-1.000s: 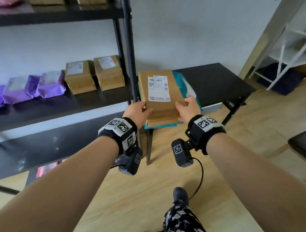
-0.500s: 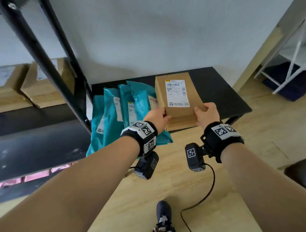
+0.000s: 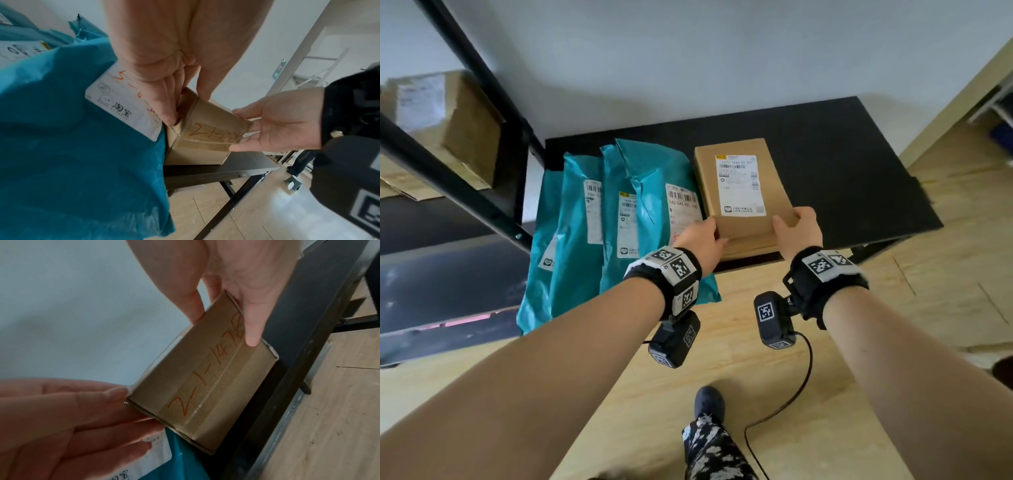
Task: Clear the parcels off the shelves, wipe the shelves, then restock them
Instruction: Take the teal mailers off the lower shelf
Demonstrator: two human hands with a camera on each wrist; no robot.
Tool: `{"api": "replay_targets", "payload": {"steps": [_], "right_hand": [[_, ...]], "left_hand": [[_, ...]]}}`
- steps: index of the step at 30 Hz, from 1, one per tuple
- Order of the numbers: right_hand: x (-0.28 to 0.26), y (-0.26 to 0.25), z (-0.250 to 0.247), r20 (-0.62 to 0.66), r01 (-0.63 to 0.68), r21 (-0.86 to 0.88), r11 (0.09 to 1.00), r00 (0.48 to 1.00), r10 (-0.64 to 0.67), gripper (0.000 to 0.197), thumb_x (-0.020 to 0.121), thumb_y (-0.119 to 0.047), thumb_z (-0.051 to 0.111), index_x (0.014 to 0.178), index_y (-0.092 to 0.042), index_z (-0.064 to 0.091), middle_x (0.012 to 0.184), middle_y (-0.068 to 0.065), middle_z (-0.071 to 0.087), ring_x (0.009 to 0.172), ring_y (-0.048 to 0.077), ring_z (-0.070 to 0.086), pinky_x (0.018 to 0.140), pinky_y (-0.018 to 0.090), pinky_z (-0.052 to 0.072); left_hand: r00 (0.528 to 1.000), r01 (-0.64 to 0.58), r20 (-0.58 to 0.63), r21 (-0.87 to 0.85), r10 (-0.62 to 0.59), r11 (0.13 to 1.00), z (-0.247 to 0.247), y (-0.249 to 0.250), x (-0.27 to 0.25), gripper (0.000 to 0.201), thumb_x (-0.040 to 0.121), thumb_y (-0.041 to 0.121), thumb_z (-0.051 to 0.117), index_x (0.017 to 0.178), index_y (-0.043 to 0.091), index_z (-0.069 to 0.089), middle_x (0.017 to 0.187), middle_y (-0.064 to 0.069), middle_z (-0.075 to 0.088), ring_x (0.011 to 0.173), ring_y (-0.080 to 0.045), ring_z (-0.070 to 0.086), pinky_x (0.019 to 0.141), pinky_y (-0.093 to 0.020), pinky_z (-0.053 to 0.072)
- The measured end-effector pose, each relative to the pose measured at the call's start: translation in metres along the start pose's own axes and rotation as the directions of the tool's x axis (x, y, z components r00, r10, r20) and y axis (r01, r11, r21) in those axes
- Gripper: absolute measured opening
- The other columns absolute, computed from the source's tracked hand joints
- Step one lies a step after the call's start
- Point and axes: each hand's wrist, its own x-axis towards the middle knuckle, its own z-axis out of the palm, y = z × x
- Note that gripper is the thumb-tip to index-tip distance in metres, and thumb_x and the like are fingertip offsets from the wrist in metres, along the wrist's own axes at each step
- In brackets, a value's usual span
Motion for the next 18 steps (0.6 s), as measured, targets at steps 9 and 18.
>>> {"api": "replay_targets", "payload": {"steps": [9, 18], "right_hand": [[-0.023, -0.017, 0.010, -0.086, 0.034, -0.276, 0.960, 0.994, -0.060, 0.058, 0.093, -0.032, 0.051, 0.144, -0.017, 0.029, 0.146, 0.016, 0.026, 0.134, 0.035, 0.027, 0.106, 0.046, 0.033], [-0.124, -0.078, 0.066, 0.027, 0.380, -0.218, 0.899, 0.923, -0.383, 0.039, 0.093, -0.026, 0.050, 0.127, -0.008, 0.051, 0.123, 0.015, 0.057, 0.114, 0.033, 0.052, 0.094, 0.035, 0.040]], "left_hand": [[0.999, -0.023, -0.035, -0.087, 0.020, 0.996, -0.022, -0.006, -0.030, 0.035, 0.097, 0.022, 0.047, 0.128, 0.006, 0.047, 0.120, -0.013, 0.059, 0.110, -0.026, 0.056, 0.093, -0.034, 0.045], [0.978, -0.077, -0.204, -0.163, 0.043, 0.984, -0.086, -0.075, -0.121, 0.040, 0.098, 0.019, 0.044, 0.137, 0.012, 0.044, 0.121, -0.006, 0.060, 0.109, -0.022, 0.056, 0.087, -0.025, 0.043]]}}
